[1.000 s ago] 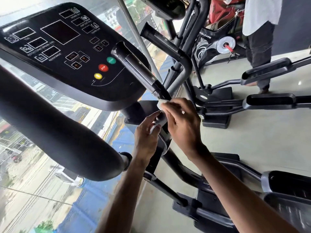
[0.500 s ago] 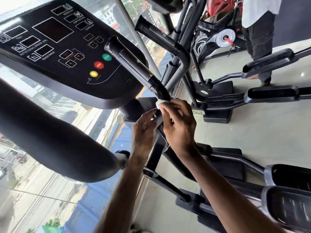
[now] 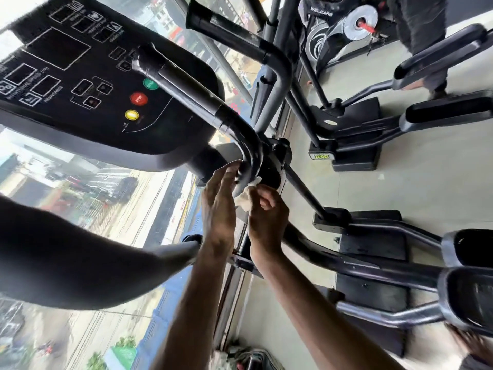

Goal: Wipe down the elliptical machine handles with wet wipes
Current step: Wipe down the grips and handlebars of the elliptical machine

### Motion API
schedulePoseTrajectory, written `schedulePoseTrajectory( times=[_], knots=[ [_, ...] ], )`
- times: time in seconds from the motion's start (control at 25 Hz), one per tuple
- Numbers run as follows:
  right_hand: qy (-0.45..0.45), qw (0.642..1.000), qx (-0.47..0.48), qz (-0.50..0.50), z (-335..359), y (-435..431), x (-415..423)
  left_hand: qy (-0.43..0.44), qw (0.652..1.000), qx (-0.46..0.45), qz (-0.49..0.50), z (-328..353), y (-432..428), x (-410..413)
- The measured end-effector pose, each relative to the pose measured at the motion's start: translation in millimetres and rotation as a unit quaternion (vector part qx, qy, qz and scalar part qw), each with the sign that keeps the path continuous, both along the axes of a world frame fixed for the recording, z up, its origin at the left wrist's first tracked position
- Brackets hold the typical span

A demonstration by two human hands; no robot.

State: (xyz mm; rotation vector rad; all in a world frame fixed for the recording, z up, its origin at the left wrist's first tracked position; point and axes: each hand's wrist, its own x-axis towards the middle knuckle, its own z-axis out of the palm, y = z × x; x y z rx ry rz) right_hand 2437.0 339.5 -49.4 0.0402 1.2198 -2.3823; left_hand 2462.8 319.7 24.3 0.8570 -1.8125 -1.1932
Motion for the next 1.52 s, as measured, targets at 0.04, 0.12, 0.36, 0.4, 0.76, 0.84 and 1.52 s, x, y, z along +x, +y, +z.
schedulePoseTrajectory(
  times=[0.04,0.12,0.36,0.4,0.76,0.84,1.52],
  knots=[
    [-0.041,0.999,0.001,0.024,-1.1,-2.0,1.9,0.001,1.000,0.003,0.001,-0.9,-0.3,0.0],
    [-0.084,0.996,-0.019,0.022,4.3,1.2,1.2,0.000,1.000,0.012,-0.015,1.0,3.2,0.9],
    [-0.031,0.999,-0.032,0.021,2.3,3.3,1.1,-0.012,1.000,-0.003,-0.006,3.2,-0.7,-2.0],
    [-0.067,0.996,-0.019,0.047,1.9,1.5,0.9,-0.011,1.000,-0.002,-0.001,3.9,0.1,-2.1],
    [-0.079,0.994,-0.003,0.079,-17.2,-16.5,10.6,-0.037,0.998,-0.040,0.015,5.7,3.4,-4.4],
    [-0.096,0.993,-0.014,0.071,-19.3,-19.1,9.9,-0.043,0.998,-0.053,0.019,5.6,3.9,-4.4],
    [-0.139,0.964,0.019,0.226,-47.3,-34.6,-8.7,0.040,0.987,0.020,0.151,8.1,36.9,-32.0]
  ],
)
